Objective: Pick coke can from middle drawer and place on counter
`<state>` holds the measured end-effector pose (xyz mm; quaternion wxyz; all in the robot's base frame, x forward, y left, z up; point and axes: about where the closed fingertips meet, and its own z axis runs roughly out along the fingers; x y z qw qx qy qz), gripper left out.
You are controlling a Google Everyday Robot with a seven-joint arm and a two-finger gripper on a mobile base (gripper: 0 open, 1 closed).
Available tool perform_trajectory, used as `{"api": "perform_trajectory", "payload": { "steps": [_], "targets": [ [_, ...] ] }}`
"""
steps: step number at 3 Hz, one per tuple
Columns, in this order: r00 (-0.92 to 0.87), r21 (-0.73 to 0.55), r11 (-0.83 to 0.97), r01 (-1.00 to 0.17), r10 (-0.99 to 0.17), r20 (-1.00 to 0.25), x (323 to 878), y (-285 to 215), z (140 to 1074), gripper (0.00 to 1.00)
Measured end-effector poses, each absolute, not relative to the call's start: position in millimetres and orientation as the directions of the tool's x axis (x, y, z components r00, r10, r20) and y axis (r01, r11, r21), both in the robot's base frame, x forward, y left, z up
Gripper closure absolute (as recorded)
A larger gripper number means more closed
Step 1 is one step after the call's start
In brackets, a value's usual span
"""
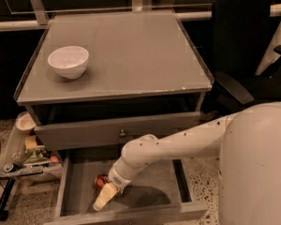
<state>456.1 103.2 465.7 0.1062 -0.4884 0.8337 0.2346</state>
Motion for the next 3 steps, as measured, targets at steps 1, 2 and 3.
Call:
{"api": "perform_trajectory", "payload": {
  "steps": [1,2,3],
  "targets": [
    [-0.513,0.295,0.423,-0.857,-0.752,-0.414,467.8,105.8,443.3,0.00],
    [-0.533,0.294,0.445,-0.846,-0.736,-0.418,481.5,106.2,419.3,0.00],
    [-0.544,0.284,0.464,-0.839,-0.731,-0.411,489.8,105.1,399.6,0.00]
  ]
}}
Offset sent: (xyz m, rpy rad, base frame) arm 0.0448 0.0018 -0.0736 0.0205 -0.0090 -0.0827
